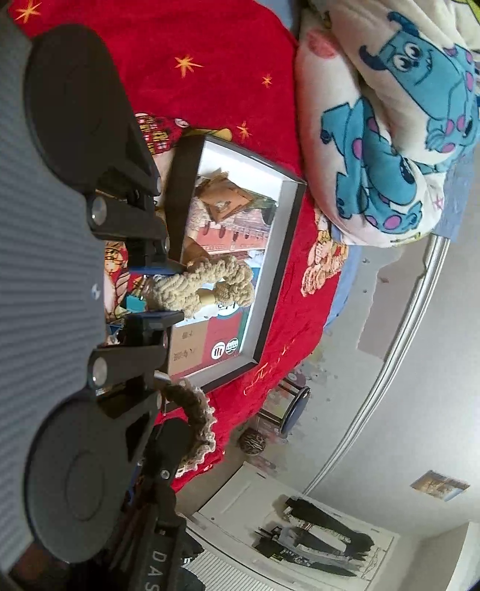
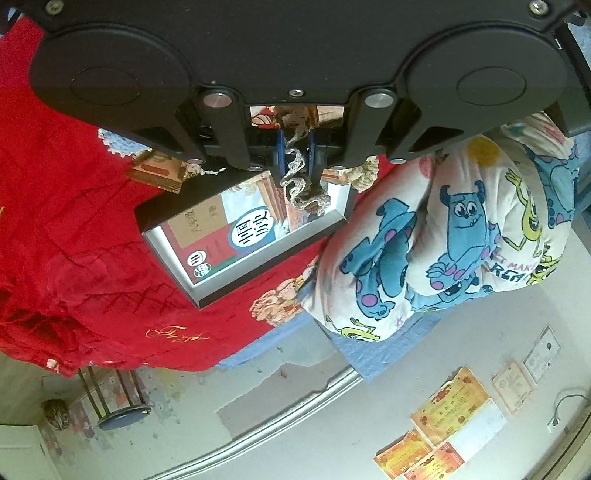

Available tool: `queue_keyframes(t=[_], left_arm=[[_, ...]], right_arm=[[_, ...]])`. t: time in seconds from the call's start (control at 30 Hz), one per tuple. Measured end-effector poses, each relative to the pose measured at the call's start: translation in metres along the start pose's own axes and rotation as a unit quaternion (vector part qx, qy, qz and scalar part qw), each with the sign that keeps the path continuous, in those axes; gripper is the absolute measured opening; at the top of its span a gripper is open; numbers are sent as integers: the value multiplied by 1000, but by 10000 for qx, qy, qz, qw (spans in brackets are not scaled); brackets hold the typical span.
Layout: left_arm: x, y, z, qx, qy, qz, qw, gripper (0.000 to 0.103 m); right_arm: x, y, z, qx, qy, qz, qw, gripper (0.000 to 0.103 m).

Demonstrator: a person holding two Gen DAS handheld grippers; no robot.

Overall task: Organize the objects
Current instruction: 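Lift the rope knot with the left gripper while the right gripper lifts the lace scrunchie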

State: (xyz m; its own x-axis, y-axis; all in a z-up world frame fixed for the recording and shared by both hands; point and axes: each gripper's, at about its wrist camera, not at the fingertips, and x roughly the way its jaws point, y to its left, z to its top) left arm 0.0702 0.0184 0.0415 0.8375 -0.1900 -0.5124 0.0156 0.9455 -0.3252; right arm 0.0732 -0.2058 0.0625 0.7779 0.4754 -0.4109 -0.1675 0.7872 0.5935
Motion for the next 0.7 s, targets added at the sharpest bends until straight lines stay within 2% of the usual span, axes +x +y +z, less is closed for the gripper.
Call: queue_keyframes(t=[0.1,0.33,0.57,0.7], left_arm=[[-1,-4,3,230,-128,121,9996,22],[4,-7,10,418,-46,358,9985,22],[0,-7,37,589,-282,477,9967,22],[3,-9,53,644,-441,505,9957,22]], right_arm=[[1,5,4,-95,-65,-18,9999,12],[-1,15,16,-226,-246,78,9994,12],[10,39,41,-595,-373,224,9973,12],[17,45,54,-556,-414,285,9972,12]])
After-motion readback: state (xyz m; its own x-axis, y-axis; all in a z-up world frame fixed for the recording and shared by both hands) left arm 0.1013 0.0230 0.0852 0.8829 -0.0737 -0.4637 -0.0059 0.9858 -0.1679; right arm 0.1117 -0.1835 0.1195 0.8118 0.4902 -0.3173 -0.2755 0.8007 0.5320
